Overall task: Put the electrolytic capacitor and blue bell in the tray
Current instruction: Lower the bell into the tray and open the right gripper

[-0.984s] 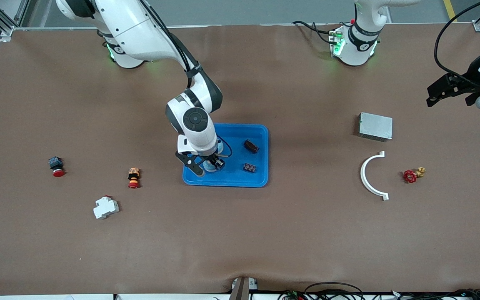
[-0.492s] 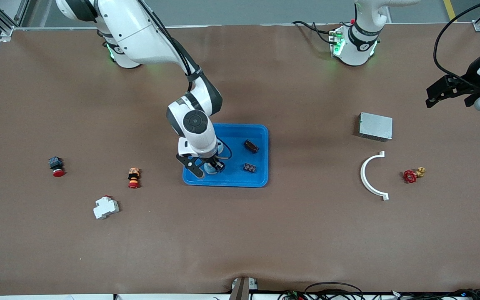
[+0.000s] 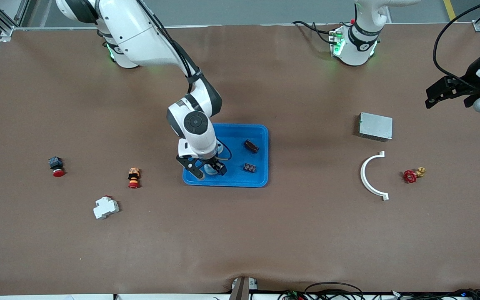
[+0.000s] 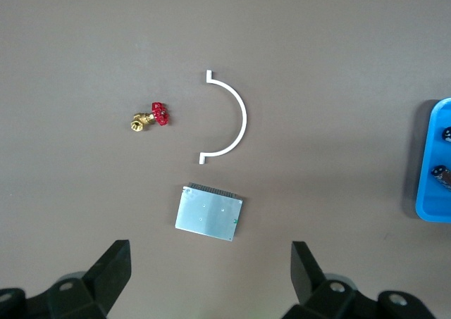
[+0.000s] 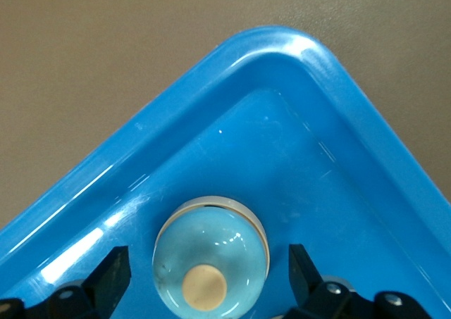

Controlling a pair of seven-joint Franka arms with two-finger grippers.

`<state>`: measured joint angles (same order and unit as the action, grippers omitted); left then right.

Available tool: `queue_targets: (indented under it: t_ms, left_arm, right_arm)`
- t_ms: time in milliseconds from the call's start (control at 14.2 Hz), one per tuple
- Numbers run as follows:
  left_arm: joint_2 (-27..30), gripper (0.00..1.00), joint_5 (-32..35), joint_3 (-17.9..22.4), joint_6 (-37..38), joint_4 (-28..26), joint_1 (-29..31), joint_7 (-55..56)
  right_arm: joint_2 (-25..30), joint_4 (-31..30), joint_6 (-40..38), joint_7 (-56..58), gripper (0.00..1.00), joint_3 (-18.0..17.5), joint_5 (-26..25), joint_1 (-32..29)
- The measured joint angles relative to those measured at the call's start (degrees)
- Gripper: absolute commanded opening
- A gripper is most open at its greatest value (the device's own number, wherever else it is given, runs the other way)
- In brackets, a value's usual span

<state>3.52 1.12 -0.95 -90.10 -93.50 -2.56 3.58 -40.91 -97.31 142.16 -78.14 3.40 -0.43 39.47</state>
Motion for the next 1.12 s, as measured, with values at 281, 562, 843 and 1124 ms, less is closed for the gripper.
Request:
queue_targets:
  t_ms: [281,562,843,1124]
  left_arm:
    - [0.0,1.0,0.0,-0.1,0.0,0.0,0.0,-0.1]
    - [0.0,1.0,0.0,-0.3,0.0,0.0,0.0,-0.1]
    - [0.0,1.0,0.0,-0.5,0.0,0.0,-0.1,-0.1]
    - [0.0,1.0,0.0,-0.6,0.0,0.0,-0.2,-0.1]
  right_arm:
    - [0.0,0.2,0.0,0.1,1.0,0.0,-0.9,0.0]
    - [0.1,1.8,-1.8,2.6,1.0,0.0,-2.0,0.0]
    - [2.2,3.0,-6.7,12.1,1.0,0.2,-2.1,-1.3]
    - [6.5,3.1,-13.2,25.7,1.0,0.4,-2.1,-6.1]
